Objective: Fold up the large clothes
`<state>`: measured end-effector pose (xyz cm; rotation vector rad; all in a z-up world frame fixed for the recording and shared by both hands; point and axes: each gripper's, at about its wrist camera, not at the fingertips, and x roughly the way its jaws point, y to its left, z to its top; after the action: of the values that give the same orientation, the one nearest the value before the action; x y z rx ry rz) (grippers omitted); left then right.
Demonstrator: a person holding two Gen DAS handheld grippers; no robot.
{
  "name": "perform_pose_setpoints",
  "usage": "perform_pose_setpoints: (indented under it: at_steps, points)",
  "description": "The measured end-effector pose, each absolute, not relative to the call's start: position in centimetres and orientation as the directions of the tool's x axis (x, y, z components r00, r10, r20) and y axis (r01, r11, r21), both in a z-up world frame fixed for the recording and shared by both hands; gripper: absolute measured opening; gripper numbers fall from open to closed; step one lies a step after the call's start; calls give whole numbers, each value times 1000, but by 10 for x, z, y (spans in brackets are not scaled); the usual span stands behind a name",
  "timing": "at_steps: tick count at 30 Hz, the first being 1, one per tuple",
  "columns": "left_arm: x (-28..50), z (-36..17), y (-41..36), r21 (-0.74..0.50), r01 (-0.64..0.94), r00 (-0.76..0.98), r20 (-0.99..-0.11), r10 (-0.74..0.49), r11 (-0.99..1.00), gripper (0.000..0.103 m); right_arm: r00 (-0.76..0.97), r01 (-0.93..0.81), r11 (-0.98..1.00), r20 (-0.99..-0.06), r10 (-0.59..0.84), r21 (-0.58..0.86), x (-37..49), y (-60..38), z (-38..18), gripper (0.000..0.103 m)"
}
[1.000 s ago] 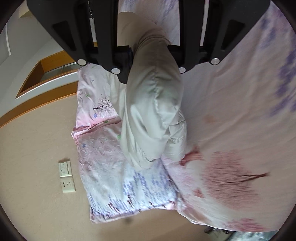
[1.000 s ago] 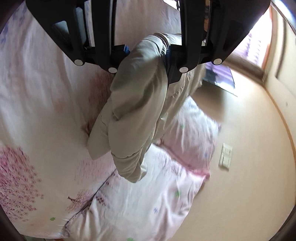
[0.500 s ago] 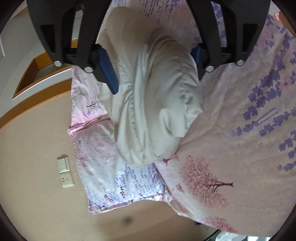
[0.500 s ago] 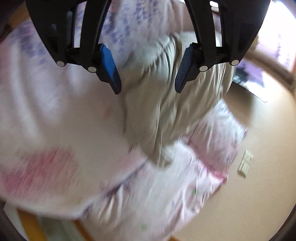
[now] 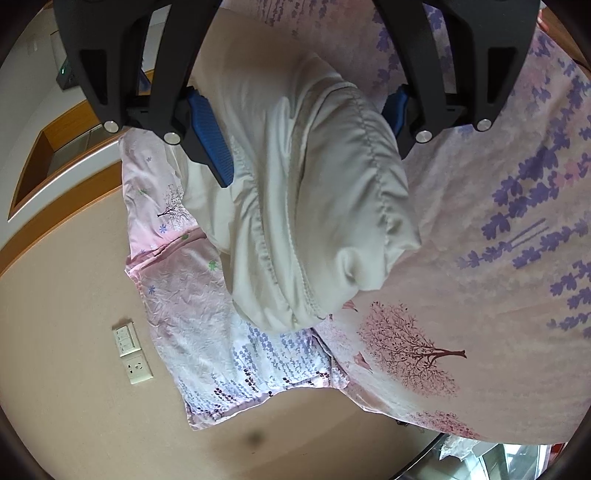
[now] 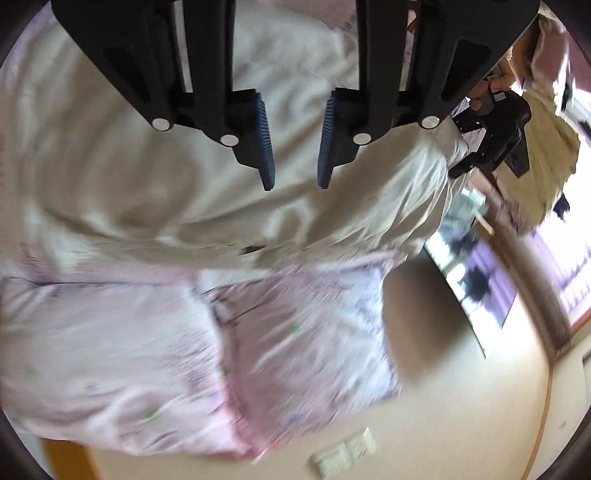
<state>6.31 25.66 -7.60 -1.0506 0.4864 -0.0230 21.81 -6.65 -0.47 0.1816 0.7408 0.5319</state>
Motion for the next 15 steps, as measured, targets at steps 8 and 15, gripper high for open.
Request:
perform_pose_setpoints:
  at_steps: [8,15]
  points:
    - [68,-75,258,-840,-238,889,-390,-238,487,71,565,-366,872,-667,486,325,243,-28,-22,24]
    - [71,-78,264,-849,-258,889,-395,-230,461,66,537,-337,899,-727,426,279,266,-17,-36,24]
